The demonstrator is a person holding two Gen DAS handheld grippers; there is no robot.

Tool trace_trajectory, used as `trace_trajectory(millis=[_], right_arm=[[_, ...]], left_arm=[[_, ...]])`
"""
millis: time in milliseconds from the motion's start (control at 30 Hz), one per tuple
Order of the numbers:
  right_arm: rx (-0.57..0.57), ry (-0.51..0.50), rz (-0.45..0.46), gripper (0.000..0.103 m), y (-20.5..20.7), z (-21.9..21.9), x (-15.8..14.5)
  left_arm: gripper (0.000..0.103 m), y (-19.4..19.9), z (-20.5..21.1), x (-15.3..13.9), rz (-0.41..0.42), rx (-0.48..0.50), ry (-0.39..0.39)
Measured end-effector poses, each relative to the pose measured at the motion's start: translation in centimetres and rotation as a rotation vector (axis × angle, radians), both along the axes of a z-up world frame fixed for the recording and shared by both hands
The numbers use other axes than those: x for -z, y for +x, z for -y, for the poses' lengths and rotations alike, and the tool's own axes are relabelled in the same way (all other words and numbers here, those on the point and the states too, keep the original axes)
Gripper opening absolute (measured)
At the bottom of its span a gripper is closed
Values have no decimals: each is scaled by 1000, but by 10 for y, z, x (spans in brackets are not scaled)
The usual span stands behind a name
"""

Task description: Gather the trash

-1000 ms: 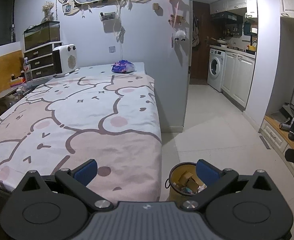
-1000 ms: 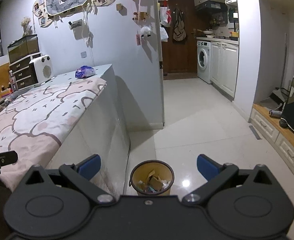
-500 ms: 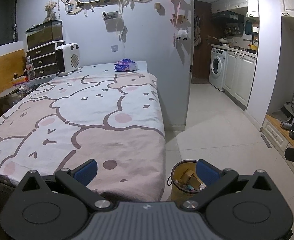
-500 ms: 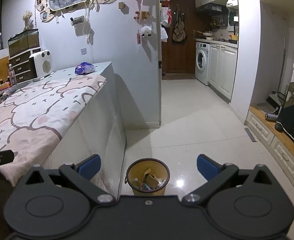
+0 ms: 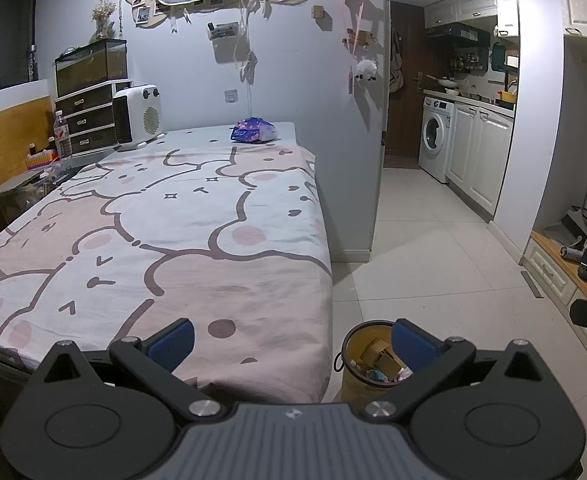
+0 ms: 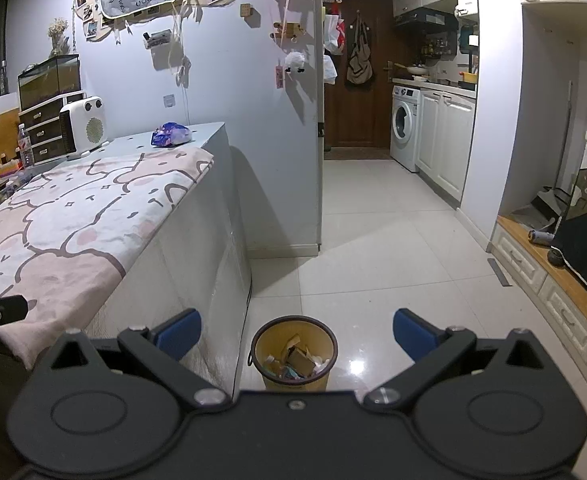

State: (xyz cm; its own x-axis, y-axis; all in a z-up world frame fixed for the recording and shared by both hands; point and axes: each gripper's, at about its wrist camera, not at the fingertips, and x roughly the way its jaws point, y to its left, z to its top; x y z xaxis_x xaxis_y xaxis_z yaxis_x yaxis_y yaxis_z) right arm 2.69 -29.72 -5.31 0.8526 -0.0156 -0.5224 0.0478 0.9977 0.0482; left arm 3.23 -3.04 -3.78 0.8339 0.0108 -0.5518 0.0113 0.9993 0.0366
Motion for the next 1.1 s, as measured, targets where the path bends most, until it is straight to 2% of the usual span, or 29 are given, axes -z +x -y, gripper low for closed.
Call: trace_trajectory(millis=[1100], right_arm=[[5,-7,-16,103,-1,1,8]], left_arm=[[103,1,7,3,-13,2,-1]])
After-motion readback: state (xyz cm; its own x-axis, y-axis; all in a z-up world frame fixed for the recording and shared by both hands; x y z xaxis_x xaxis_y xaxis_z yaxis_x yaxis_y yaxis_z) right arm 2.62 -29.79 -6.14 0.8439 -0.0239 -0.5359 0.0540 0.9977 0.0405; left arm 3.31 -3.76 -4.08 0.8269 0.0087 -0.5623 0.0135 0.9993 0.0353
